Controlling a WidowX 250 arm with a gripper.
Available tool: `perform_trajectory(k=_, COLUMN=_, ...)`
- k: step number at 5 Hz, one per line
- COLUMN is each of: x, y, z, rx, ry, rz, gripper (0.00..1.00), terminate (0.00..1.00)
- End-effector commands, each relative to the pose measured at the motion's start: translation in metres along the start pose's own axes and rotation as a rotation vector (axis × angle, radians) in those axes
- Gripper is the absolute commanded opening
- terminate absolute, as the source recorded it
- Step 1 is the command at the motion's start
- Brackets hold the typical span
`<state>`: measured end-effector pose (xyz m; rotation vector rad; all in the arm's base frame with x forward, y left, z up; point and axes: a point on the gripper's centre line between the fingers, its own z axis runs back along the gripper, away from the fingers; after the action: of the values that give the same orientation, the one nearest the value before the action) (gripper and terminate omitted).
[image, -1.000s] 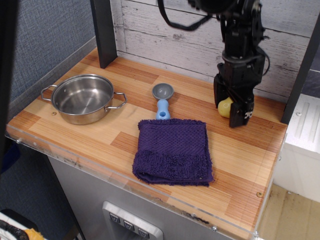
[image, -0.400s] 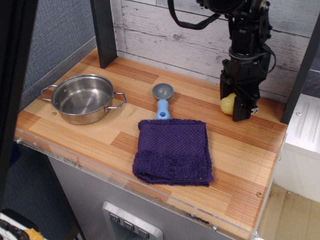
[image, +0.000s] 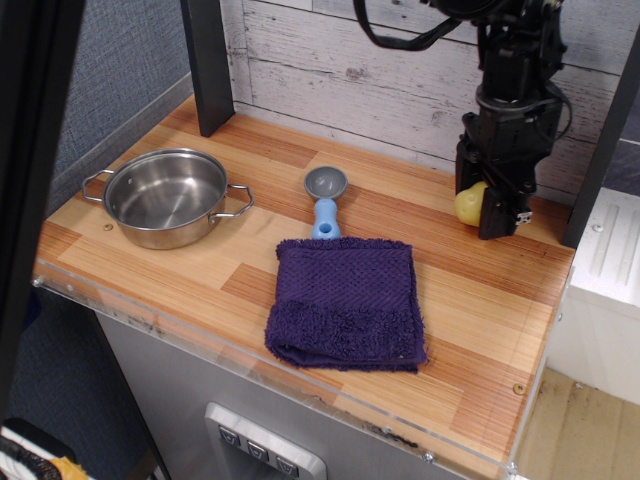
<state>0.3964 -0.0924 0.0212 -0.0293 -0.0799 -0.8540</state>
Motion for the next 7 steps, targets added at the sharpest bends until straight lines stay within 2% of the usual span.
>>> perform_trajectory(k=1, x=0.004, y=-0.005, z=0.078, rx=0.096, ry=-0.077, rz=-0.004, gripper=0.00, terminate=0.00)
perform_trajectory(k=2, x=-0.015, y=-0.019, z=0.098, rx=0.104, ry=-0.048, rz=0.012, gripper=0.00, terminate=0.00)
perform_trajectory(k=4, x=-0.077, y=-0.052, z=0.115, rx=0.086, ry=-0.077, rz=0.018, gripper=0.00, terminate=0.00)
perform_trajectory(k=5, x=-0.102, y=-0.058, z=0.106, rx=0.084, ry=-0.072, rz=0.066, gripper=0.00, terminate=0.00)
perform_trajectory(k=6, x=-0.116, y=-0.060, z=0.095, rx=0.079, ry=-0.058, rz=0.095, gripper=0.00, terminate=0.00)
perform_trajectory(k=7, x=-0.123, y=-0.057, z=0.073, rx=0.071, ry=-0.048, rz=0.111, gripper=0.00, terminate=0.00)
